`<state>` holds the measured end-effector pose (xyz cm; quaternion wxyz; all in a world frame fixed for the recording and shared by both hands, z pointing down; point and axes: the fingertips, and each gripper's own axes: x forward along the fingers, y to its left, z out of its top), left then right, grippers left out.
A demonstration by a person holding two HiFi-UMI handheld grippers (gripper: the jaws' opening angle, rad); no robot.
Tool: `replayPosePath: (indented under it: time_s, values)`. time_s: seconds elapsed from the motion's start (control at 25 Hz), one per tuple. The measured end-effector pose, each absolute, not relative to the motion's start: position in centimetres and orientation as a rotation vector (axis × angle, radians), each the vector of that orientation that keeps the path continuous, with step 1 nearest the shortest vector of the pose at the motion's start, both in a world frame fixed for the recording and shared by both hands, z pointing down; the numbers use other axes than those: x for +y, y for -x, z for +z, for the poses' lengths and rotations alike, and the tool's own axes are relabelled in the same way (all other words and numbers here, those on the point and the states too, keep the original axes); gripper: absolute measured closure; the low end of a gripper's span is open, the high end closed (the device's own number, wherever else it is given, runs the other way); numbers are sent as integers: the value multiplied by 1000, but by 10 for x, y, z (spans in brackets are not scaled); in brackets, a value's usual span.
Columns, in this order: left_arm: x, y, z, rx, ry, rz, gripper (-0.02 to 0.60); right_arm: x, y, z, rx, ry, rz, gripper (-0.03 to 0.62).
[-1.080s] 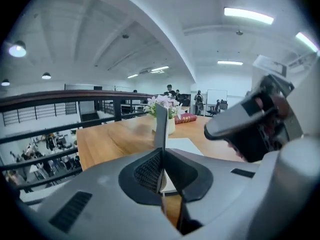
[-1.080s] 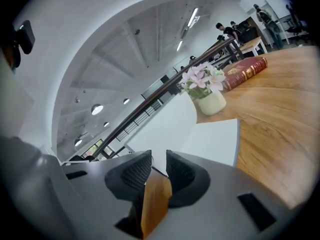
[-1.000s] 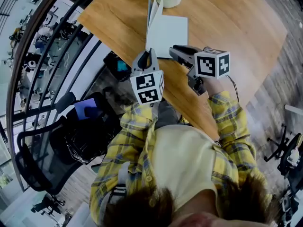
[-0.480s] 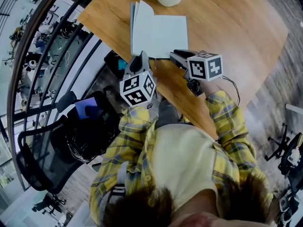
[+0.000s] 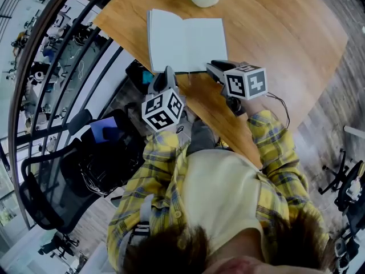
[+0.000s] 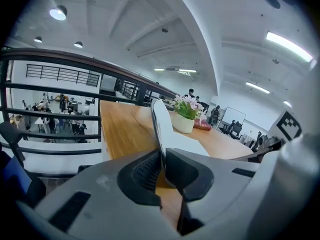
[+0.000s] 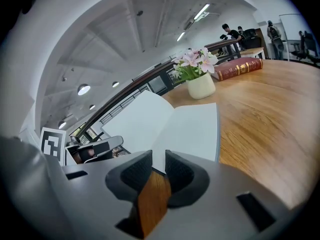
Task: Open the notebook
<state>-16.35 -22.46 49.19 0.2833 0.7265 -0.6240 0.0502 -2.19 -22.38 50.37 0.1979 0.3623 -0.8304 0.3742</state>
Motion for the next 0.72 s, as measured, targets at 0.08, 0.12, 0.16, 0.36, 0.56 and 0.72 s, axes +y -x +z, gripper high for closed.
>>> replayPosePath:
  time_s: [0.08, 0.12, 0.16, 0.36, 0.56, 0.72]
  values:
    - [-221, 167, 496, -1676, -1930, 135, 548, -223, 23, 506, -2321, -1007, 1050, 457]
    - [-219, 168, 498, -1679, -1920, 133, 546, -222, 23, 506, -2321, -1006, 1051, 457]
    - [-217, 170, 500, -1681, -1910, 131, 545, -222, 23, 506, -2322, -1005, 1050, 457]
    - [-210, 173, 506, -1680, -1881, 135, 532, -221, 25, 504, -2326, -1005, 1033, 457]
    - [-205, 175, 509, -1681, -1883, 143, 522, -217, 33, 507, -2327, -976, 1026, 457]
    - [-202, 176, 512, -1668, -1875, 144, 515, -213, 37, 509, -2328, -961, 1035, 457]
